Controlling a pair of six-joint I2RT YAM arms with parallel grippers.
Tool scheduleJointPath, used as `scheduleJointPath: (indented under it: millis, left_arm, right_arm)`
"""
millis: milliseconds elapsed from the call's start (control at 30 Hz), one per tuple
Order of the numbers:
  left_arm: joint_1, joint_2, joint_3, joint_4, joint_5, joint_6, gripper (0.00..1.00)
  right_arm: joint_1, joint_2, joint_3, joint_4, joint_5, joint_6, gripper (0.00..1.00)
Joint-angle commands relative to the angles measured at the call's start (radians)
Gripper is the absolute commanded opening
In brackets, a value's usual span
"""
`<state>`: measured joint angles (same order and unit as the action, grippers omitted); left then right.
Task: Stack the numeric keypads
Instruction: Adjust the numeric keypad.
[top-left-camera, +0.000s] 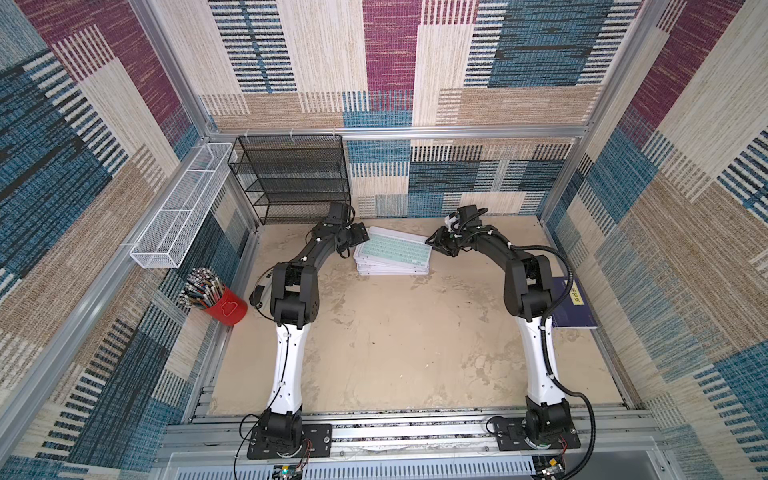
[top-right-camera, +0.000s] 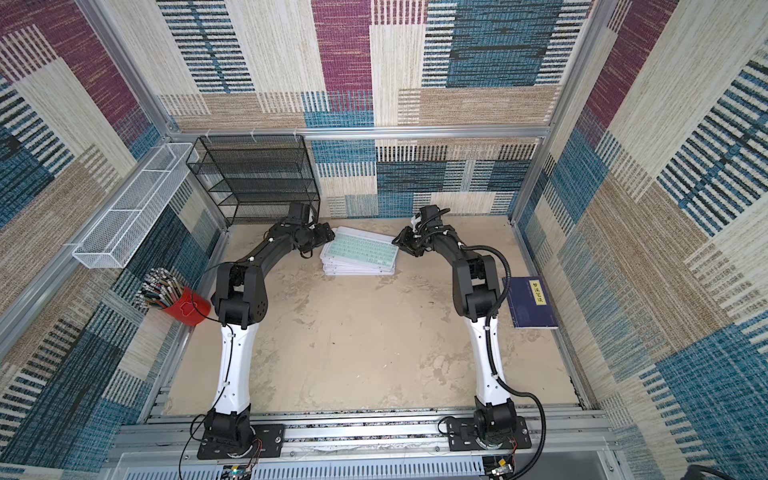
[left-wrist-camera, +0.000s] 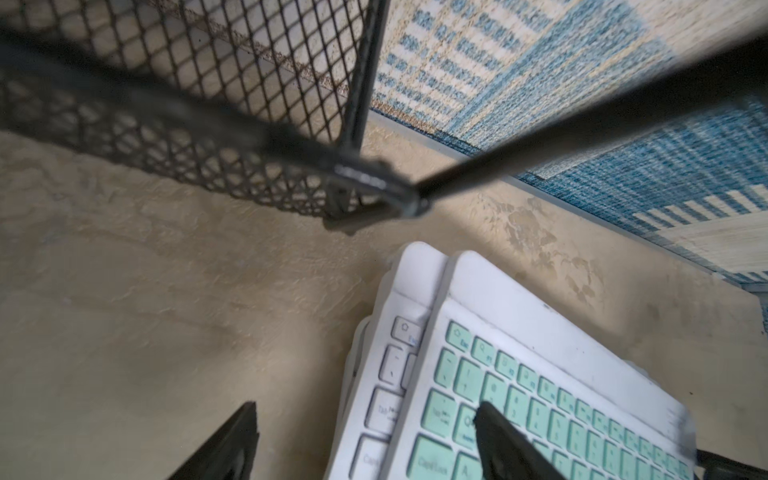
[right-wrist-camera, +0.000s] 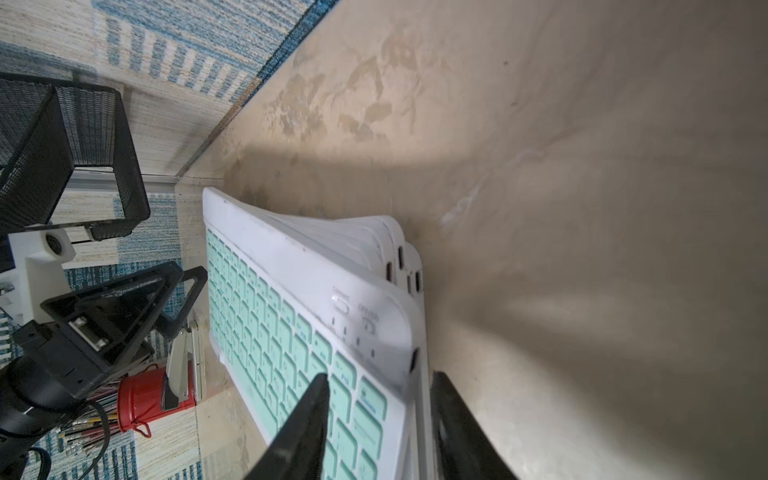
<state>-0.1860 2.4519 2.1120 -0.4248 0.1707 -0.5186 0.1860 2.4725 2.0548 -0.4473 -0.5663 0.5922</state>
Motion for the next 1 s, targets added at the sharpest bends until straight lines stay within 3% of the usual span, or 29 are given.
scheduleJointPath:
  millis: [0,233,400,733,967]
  left_arm:
    - [0.000,0.012,0.024,0.004,0.031,0.010,0.85]
    - [-0.001,0.011,-0.008,0.017,0.103,0.009,0.84]
    - [-0.004,-0.037,-0.110,0.074,0.157,-0.007,0.84]
    - [-0.028,-0.154,-0.341,0.185,0.185,-0.018,0.82]
    - [-0.051,-0.188,-0.400,0.194,0.174,-0.009,0.82]
  right_arm:
    - [0.011,0.031,0.048,-0.006,-0.010,0.012,0.43]
    - [0.026,0.103,0.199,-0.075,0.003,0.012,0.42]
    - [0.037,0.142,0.267,-0.105,0.004,0.009,0.50]
    - [0.055,0.150,0.263,-0.119,0.033,-0.003,0.55]
    - [0.057,0.120,0.212,-0.110,0.057,-0.008,0.57]
